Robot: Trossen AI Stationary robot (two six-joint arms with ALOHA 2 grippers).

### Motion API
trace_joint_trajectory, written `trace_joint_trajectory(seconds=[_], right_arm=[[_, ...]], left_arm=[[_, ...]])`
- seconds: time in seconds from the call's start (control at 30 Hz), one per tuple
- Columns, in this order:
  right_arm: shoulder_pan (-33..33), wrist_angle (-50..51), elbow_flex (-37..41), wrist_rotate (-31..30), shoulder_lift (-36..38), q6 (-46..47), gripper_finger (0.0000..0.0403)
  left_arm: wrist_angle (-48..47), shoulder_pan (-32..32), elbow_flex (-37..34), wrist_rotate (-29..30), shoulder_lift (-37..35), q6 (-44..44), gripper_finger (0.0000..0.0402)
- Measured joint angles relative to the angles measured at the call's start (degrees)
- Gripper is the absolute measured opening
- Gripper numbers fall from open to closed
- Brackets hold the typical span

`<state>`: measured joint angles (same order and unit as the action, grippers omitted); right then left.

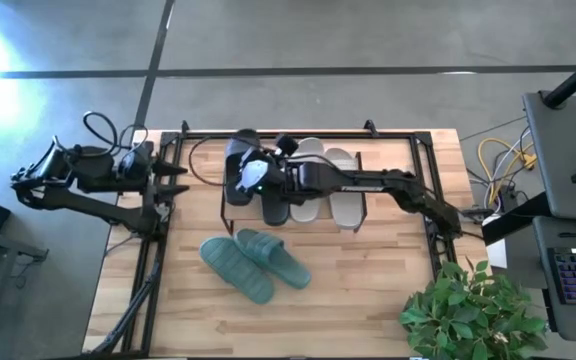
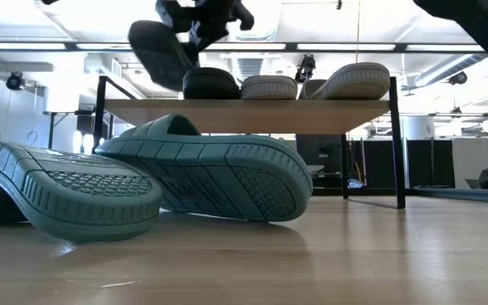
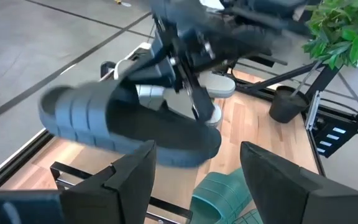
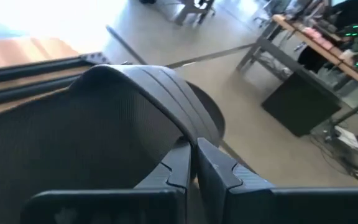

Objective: Pick and place slides into the shelf
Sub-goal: Put the black slide on the shelf

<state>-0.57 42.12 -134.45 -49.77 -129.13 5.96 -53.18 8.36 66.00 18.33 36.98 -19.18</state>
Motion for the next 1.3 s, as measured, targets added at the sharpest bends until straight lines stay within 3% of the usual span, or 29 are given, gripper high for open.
trace_joint_trajectory(seconds=[0.5,0.83,0.97,1.3], right_arm=[[-0.1,4.2,1.0,2.1,-3.0,0.5,0.0013],[-0.3,9.1,4.2,0.0,-2.7,10.0,0.0013],[-1.0,9.6,4.4,-3.0,-2.9,9.1,0.0013],[-2.6,7.0,4.6,-0.8,-2.8,3.1,0.0013]], left_arm=[[-0.6,0.0,0.0,0.0,0.0,0.0,0.0219],[-0.5,0.0,0.0,0.0,0.9,-0.1,0.0219],[-0.5,0.0,0.0,0.0,1.9,-0.1,0.0219],[-0.6,0.0,-0.1,0.0,3.9,0.0,0.0219]])
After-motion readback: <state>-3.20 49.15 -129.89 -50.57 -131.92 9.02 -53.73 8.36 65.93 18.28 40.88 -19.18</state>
